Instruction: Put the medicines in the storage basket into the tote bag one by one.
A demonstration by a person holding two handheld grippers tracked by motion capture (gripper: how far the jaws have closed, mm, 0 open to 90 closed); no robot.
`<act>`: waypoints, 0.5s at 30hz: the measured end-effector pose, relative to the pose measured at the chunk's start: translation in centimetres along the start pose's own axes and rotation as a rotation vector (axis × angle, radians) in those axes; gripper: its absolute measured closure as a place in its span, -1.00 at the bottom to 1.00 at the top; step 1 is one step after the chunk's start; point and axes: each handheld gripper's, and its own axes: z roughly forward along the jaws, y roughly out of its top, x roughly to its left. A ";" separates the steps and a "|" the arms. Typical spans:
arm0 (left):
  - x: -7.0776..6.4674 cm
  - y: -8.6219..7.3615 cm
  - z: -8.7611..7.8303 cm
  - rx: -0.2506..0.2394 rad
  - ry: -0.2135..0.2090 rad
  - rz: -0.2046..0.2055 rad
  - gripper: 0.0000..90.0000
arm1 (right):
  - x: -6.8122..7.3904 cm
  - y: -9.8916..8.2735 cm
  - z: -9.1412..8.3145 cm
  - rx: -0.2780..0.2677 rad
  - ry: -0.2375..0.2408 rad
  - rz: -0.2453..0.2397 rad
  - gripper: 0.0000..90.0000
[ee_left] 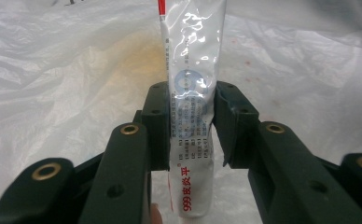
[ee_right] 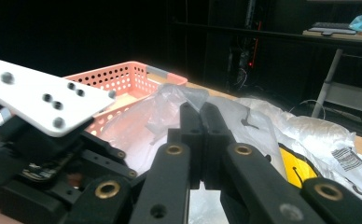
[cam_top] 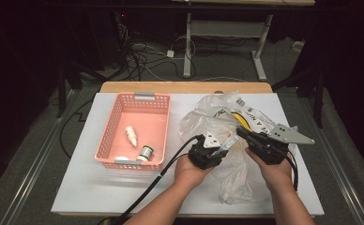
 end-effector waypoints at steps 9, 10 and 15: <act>1.0 0.1 2.4 0.033 0.018 -0.016 0.47 | -0.1 -0.1 0.1 0.003 0.000 0.005 1.00; 1.0 0.1 2.7 0.035 0.018 -0.020 0.47 | -0.1 -0.2 0.1 0.004 0.000 0.006 1.00; 1.1 0.3 3.6 0.043 0.023 -0.031 0.47 | -0.2 -0.2 0.1 0.003 -0.001 0.007 1.00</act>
